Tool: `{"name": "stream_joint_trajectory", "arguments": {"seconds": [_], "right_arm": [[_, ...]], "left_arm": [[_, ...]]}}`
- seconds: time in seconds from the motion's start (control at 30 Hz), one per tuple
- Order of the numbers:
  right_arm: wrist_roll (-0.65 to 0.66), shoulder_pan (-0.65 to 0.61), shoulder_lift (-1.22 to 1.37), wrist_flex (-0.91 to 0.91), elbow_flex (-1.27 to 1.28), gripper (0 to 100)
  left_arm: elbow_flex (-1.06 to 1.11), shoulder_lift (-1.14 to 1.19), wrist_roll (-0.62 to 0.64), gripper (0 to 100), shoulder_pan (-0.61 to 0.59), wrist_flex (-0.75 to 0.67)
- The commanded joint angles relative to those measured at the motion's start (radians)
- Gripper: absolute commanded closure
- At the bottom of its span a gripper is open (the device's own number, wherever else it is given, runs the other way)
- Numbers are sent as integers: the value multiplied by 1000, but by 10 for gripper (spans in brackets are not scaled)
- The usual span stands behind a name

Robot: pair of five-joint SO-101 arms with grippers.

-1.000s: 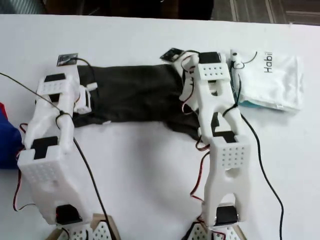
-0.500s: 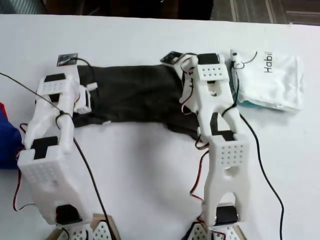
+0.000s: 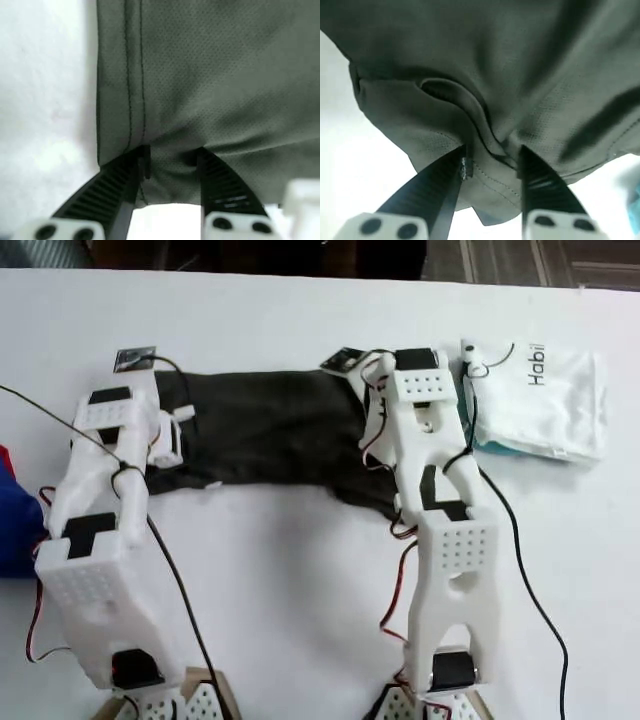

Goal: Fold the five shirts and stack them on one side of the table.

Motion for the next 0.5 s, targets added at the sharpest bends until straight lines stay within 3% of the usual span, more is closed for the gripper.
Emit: {"name": "stream_joint_trajectory", "arguments": {"seconds": [0.0,0.3,0.47], "right_arm": [[5,7,-5,19,-29,841],[6,24,-15,42,61,849],[-3,53,-16,28,41,985]], "left_arm": [[1,-5,-6,832,-29,-38],[1,-5,-6,832,-29,-38],[1,-5,-6,832,-29,-38]]}}
